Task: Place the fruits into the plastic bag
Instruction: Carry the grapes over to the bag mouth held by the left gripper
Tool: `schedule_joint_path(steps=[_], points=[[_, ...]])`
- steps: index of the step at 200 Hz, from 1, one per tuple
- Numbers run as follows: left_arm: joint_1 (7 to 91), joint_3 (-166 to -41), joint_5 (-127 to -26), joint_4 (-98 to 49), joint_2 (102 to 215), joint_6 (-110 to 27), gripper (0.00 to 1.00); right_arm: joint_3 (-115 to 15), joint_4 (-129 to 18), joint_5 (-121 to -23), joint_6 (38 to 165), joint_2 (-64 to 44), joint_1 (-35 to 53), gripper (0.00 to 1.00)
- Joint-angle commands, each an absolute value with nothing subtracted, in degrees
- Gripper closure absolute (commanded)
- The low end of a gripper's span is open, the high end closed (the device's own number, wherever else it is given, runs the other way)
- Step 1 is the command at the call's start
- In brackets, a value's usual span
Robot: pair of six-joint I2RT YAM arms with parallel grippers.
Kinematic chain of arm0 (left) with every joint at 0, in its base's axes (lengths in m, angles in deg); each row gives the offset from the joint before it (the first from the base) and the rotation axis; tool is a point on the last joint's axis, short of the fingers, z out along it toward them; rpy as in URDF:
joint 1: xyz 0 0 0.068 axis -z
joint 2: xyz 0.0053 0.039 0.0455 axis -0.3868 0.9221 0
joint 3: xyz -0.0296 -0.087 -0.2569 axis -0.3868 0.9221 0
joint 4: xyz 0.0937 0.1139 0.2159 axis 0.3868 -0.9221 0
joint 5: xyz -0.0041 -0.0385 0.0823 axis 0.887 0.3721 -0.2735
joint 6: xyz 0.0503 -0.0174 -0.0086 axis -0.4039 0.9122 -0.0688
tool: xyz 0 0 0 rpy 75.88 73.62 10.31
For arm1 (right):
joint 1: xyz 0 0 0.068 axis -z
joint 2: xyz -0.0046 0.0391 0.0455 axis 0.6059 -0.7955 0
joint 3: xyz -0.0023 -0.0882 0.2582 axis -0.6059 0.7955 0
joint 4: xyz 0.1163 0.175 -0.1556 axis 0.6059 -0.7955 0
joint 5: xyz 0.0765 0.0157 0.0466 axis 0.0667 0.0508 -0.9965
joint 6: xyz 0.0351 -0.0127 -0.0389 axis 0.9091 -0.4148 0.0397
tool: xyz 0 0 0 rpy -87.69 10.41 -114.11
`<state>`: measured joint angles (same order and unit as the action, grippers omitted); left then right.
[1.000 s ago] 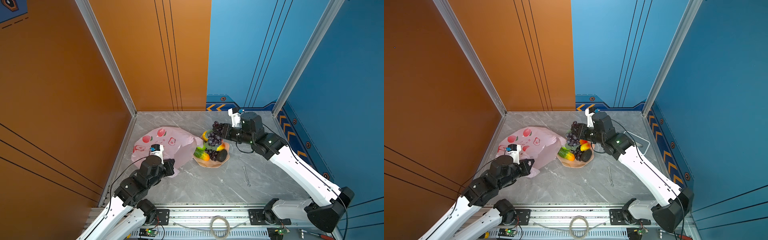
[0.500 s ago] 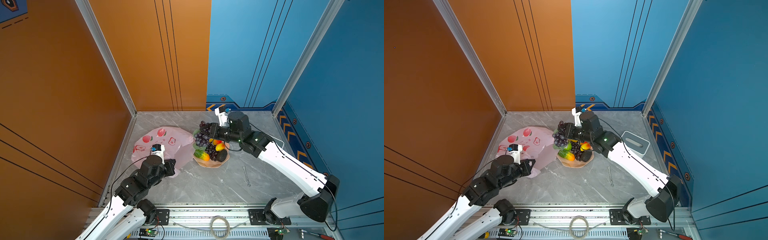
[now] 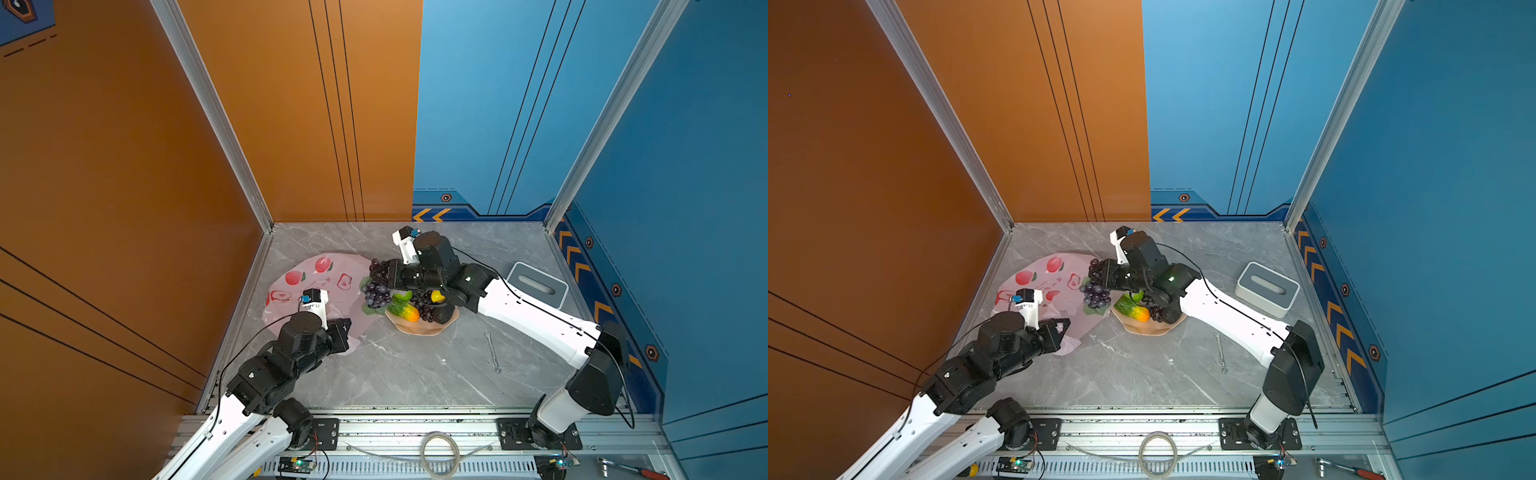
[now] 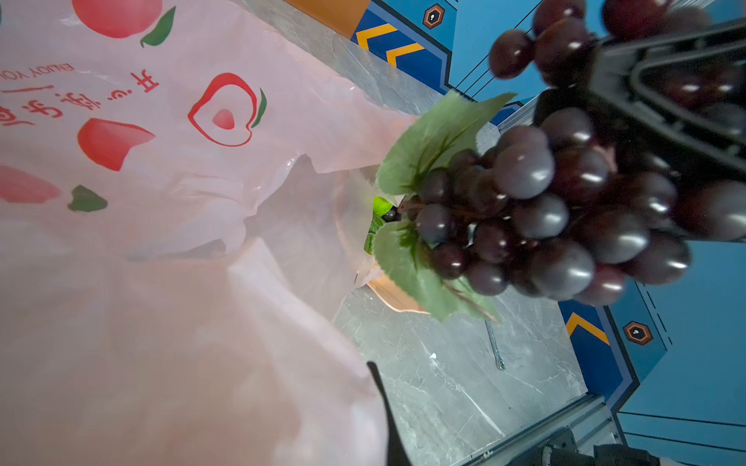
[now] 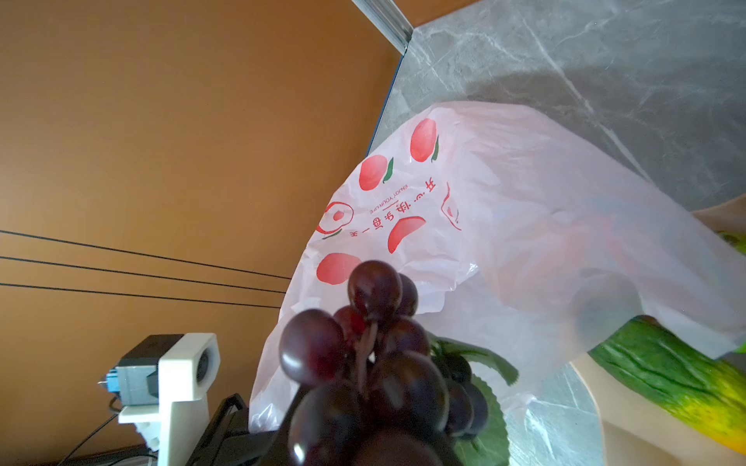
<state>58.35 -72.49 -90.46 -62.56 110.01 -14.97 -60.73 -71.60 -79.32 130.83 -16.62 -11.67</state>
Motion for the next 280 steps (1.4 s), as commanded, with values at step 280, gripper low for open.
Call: schedule_joint_path(steps=[280], points=[[56.59,-76.76,-78.45,-48.85,110.77,-8.32,1.0,-62.41,-51.27,-64.18,121.35,-34.8,-20.06,0.76]])
